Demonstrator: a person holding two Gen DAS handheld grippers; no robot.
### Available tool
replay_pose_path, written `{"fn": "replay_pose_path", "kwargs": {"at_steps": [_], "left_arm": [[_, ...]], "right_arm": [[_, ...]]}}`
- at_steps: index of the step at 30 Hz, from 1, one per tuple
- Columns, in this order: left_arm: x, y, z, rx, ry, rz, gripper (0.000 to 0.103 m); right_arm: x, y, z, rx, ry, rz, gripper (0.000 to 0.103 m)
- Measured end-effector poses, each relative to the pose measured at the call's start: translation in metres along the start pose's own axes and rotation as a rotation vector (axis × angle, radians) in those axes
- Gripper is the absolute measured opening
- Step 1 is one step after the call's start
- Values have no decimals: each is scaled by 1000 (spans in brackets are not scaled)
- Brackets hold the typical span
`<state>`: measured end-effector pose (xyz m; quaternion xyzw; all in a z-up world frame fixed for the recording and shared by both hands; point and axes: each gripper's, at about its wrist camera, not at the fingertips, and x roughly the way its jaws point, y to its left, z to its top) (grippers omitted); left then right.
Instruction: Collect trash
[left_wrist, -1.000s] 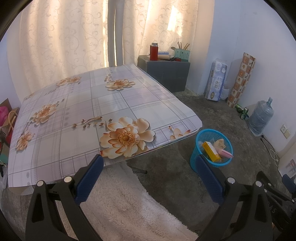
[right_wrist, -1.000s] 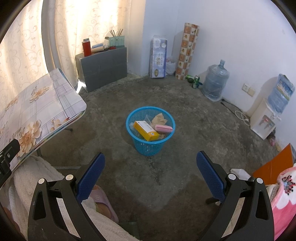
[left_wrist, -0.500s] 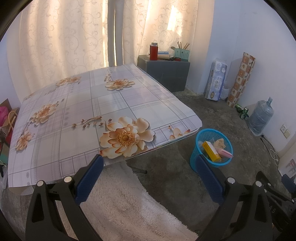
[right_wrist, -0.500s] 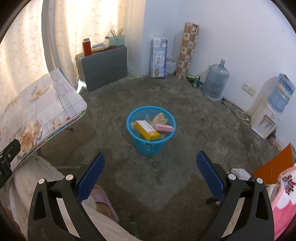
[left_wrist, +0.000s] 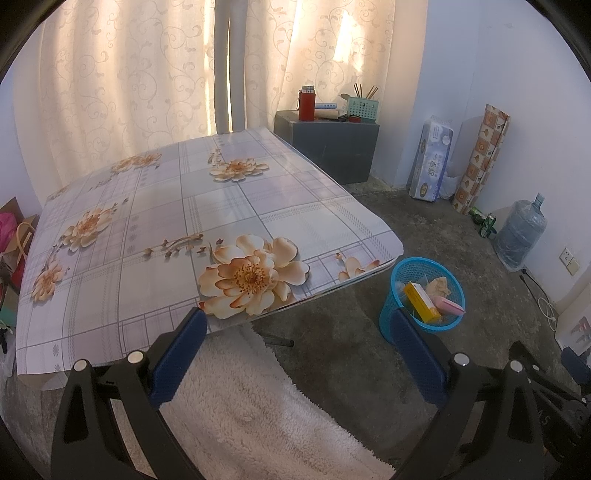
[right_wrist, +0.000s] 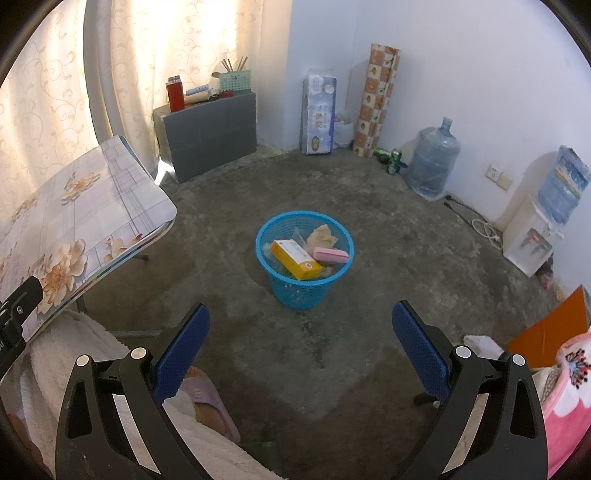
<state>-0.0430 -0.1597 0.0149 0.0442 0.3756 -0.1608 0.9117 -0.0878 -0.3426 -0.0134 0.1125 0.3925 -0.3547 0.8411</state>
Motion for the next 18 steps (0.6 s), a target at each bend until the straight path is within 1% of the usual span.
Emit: {"fn": "replay_pose_path", "kwargs": {"at_steps": [7,18], "left_arm": [[0,0,0,0,3,-3,97],[0,-3,1,-3,4,0,97]], "right_arm": [[0,7,4,-2,5,5,95],[2,6,3,-5,5,4,95]]}}
